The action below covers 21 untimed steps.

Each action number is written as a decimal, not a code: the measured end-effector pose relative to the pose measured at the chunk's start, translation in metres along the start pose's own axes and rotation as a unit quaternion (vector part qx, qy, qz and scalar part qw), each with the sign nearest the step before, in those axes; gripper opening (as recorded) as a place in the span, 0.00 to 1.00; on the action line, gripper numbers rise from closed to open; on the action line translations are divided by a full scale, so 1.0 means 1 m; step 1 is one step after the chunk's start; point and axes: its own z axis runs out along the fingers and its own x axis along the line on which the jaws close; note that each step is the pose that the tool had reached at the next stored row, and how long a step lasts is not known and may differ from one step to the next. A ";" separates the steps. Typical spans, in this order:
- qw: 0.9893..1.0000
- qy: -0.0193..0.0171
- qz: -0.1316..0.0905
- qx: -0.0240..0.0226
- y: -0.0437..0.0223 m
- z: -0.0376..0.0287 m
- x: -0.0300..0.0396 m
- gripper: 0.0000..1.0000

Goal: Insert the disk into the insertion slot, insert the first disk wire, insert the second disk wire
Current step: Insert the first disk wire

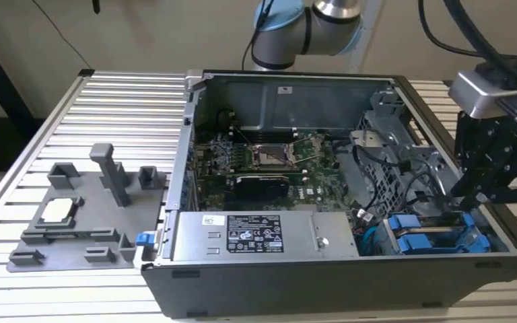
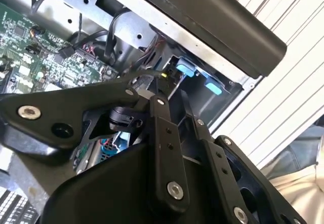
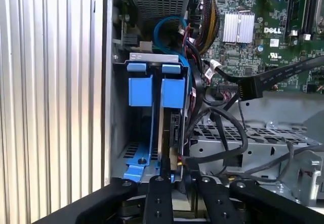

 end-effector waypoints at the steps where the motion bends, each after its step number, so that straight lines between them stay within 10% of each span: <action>1: 1.000 0.000 0.000 0.000 -0.0003 -0.0045 0.0000 0.26; 7: 1.000 0.000 0.000 0.000 -0.0019 -0.0307 0.0004 0.26; 14: 1.000 0.000 0.000 0.000 -0.0020 -0.0311 -0.0019 0.26; 21: 1.000 0.000 0.000 0.000 -0.0022 -0.0308 -0.0265 0.26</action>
